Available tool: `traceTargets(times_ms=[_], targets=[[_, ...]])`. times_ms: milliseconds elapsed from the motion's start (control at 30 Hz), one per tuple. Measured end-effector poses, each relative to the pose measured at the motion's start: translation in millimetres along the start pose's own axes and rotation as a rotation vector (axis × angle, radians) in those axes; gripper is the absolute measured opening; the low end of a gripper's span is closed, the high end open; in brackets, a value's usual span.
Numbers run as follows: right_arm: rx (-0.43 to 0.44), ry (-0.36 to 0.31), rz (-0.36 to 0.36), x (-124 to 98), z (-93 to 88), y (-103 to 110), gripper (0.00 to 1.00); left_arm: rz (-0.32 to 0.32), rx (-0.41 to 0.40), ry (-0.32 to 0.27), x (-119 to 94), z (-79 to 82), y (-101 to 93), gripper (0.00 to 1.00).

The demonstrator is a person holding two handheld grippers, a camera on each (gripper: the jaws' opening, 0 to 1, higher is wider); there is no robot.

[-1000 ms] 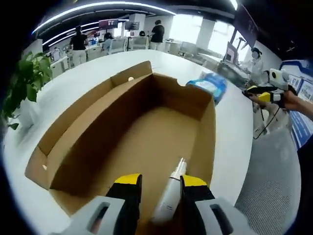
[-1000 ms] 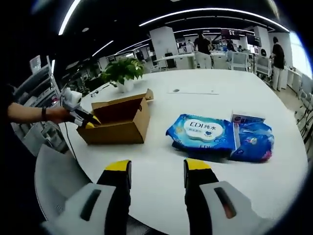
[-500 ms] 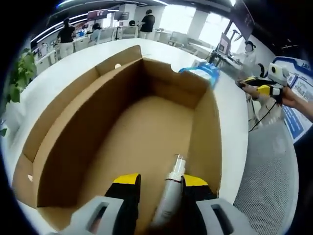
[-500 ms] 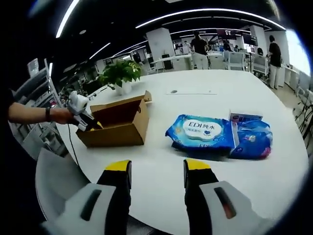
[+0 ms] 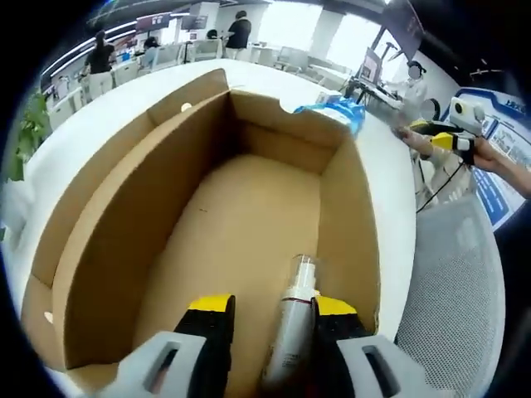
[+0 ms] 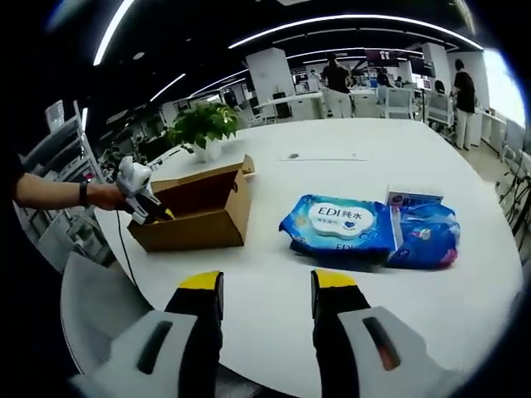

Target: Operate the shoe box by opening the lid, removing the specified soft item, and placing it in the target area until the item is outside and the box remains undamaged.

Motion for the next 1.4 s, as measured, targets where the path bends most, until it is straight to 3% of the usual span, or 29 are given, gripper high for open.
traceTargets(times_ms=[67, 267, 400, 533, 667, 733, 867, 1067, 1167, 1333, 1400], targets=[[-0.001, -0.001, -0.002, -1, 0.6, 0, 0.39, -0.022, -0.049, -0.011, 1, -1.6, 0.5, 0.37], [-0.008, -0.001, -0.004, -3, 3.1, 1, 0.39, -0.024, -0.023, 0.007, 6, 2.6, -2.7, 0.39], [-0.014, -0.011, -0.008, -4, 5.2, 1, 0.39, 0.013, 0.016, 0.007, 3, 4.1, -1.7, 0.41], [-0.001, -0.019, -0.015, -6, 3.6, -1, 0.38, 0.047, -0.003, 0.011, -2, 1.4, 2.5, 0.4], [0.003, -0.014, -0.016, -8, -0.8, -1, 0.38, 0.115, 0.057, 0.02, -10, -0.9, 7.7, 0.33], [0.005, -0.012, -0.016, -8, -2.2, -1, 0.38, 0.107, 0.07, 0.027, -11, -3.8, 3.7, 0.32], [0.012, -0.013, -0.017, -10, -2.5, -4, 0.38, 0.017, 0.047, 0.03, -10, -7.4, -9.8, 0.39], [0.013, -0.012, -0.019, -10, -2.4, -6, 0.37, 0.042, 0.106, 0.053, -11, -5.3, -15.1, 0.39], [0.015, -0.012, -0.017, -10, -3.2, -5, 0.37, 0.071, 0.151, 0.071, -12, -4.3, -8.9, 0.4], [0.02, -0.011, -0.02, -12, -6.2, -6, 0.37, 0.139, 0.242, 0.116, -19, -6.2, 1.5, 0.33], [0.027, -0.014, -0.024, -14, -7.7, -7, 0.37, 0.092, 0.202, 0.107, -21, -9.2, -1.1, 0.34]])
Point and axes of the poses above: the point that each gripper's makers call its tool centre point, and the gripper's own axes: x roughly forward along the fingers, y roughly to its left, z roughly out of its top, the point moved 4 cm from there along -x, roughly backward along the fingers, and after that the axes turned 2 degrees about y, right-handed, at the moved point
